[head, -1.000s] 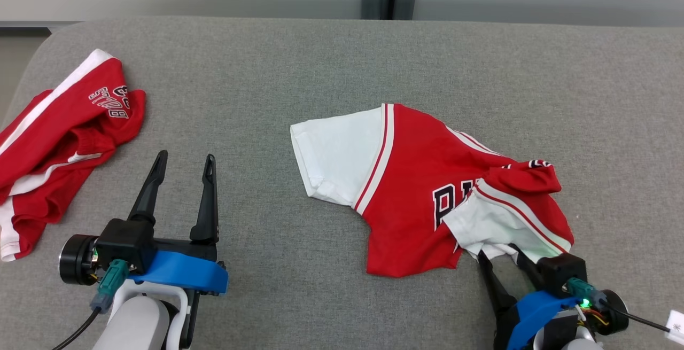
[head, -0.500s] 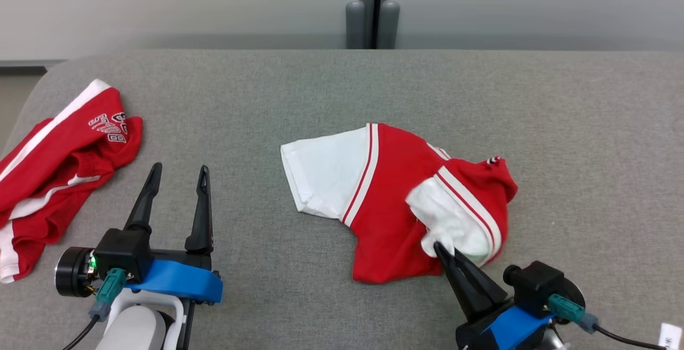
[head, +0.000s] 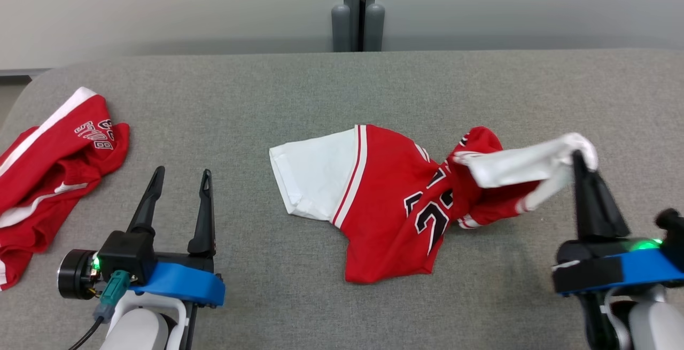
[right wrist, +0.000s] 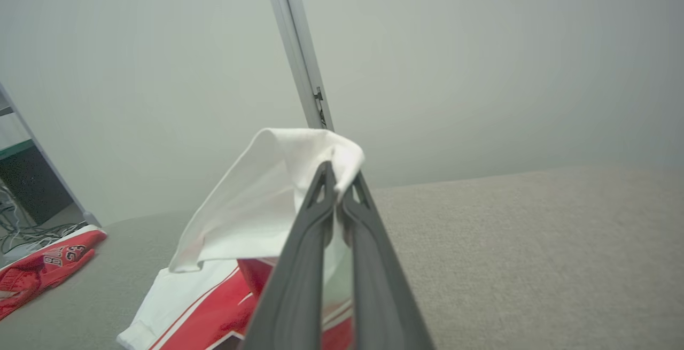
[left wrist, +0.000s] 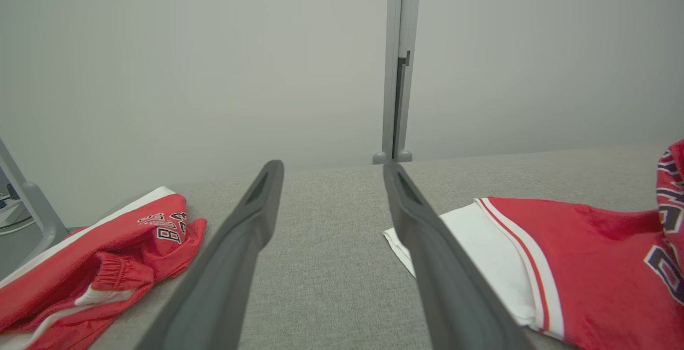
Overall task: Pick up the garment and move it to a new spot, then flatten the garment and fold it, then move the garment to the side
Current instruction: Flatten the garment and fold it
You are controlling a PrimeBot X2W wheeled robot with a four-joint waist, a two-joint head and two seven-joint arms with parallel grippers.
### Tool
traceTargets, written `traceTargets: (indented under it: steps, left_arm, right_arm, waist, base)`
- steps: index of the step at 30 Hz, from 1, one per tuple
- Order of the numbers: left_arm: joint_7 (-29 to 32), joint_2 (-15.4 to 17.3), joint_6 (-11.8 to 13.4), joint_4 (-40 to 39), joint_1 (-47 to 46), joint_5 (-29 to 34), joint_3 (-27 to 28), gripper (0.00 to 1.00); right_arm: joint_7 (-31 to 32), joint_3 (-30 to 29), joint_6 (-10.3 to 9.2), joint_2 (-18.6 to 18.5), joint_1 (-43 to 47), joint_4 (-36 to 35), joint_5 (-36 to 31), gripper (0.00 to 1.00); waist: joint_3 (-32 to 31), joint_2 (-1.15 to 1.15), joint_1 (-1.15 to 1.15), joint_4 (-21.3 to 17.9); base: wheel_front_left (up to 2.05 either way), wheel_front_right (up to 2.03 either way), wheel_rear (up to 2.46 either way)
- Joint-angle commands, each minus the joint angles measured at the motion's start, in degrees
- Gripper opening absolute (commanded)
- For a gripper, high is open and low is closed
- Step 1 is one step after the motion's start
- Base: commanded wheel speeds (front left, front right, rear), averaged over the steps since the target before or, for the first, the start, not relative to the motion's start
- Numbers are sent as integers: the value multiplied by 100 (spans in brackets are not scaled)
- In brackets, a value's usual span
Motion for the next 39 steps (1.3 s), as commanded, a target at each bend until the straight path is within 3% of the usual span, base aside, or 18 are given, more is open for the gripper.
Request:
traceTargets:
  steps: [1, 11, 12, 13, 14, 20, 28, 34, 39]
  left_arm:
    - [-12, 11, 24, -6, -108, 10, -1, 100]
    - [-49, -67, 1, 16, -334, 51, -68, 100]
    - [-53, -70, 1, 16, -355, 56, -69, 100]
    - [-48, -73, -2, 23, -363, 60, -71, 100]
    - [-54, -76, -2, 29, -363, 58, -70, 100]
    - [-63, -67, 31, 64, -263, 49, -45, 100]
    - [-83, -17, 131, 93, 58, 16, 34, 100]
    - [-66, 0, 185, 83, 332, -48, 13, 100]
    - [-14, -18, 206, 58, 493, -105, -32, 100]
  right_arm:
    - [-46, -210, 1, 33, -38, 122, 61, 0]
    - [-392, -1660, 1, 78, -202, 2063, 548, 2]
    - [-421, -1728, 1, 78, -251, 2229, 512, 20]
    - [-465, -1759, 1, 79, -305, 2361, 442, 48]
    - [-510, -1792, 1, 78, -345, 2446, 375, 100]
    - [-646, -1648, 1, 78, -291, 2275, -115, 100]
    - [-627, -913, 1, 77, 370, 882, -924, 100]
    - [-122, -399, 1, 77, 776, 38, -999, 100]
    - [151, -333, 1, 79, 1002, -313, -932, 100]
  waist:
    - [54, 0, 0, 25]
    - [383, 0, 0, 102]
    - [404, 0, 0, 99]
    - [413, 0, 0, 95]
    - [422, 0, 0, 90]
    - [350, 0, 0, 20]
    - [-26, 0, 0, -124]
    - [-265, 0, 0, -126]
    - [-394, 0, 0, -81]
  base:
    - [0, 0, 0]
    - [0, 0, 0]
    - [0, 0, 0]
    - [0, 0, 0]
    - [0, 0, 0]
    - [0, 0, 0]
    - [0, 0, 0]
    - [0, 0, 0]
    - [0, 0, 0]
